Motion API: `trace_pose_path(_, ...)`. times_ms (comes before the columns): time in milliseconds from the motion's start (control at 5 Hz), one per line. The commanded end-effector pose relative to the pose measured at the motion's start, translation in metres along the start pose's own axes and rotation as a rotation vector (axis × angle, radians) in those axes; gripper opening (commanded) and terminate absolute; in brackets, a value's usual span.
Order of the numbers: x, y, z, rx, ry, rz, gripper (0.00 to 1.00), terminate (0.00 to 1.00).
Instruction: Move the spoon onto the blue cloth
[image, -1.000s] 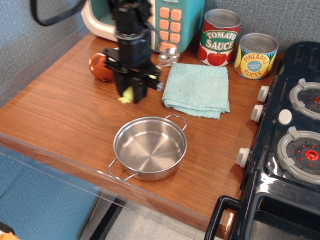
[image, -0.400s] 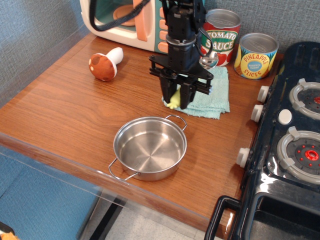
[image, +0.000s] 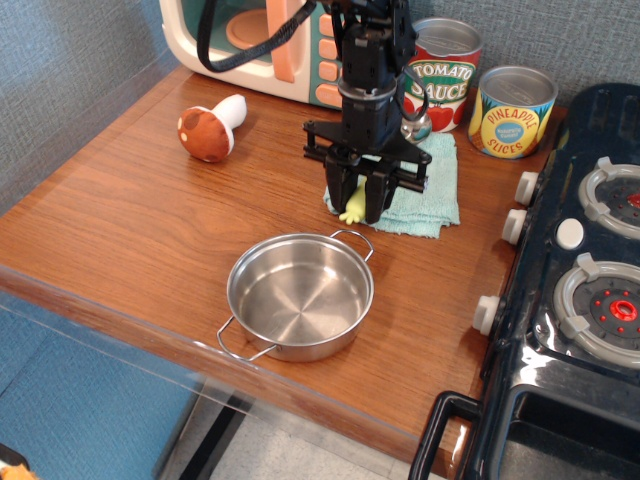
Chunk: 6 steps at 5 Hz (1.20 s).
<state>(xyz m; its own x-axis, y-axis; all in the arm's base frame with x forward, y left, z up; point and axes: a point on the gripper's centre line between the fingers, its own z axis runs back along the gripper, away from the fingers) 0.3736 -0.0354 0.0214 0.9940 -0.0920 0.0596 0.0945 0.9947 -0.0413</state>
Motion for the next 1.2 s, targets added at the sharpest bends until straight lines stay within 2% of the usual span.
trace_pose_path(0,0.004,-0.007,0.054,0.040,-0.152,-0.051,1.00,0.00)
trace_pose_path(200,-0.005,-0.001,0.078,0.042,-0.241,-0.033,1.00,0.00)
trace_pose_path(1000,-0.009,0.005,0.081,0.048,-0.236,-0.018,1.00,0.00)
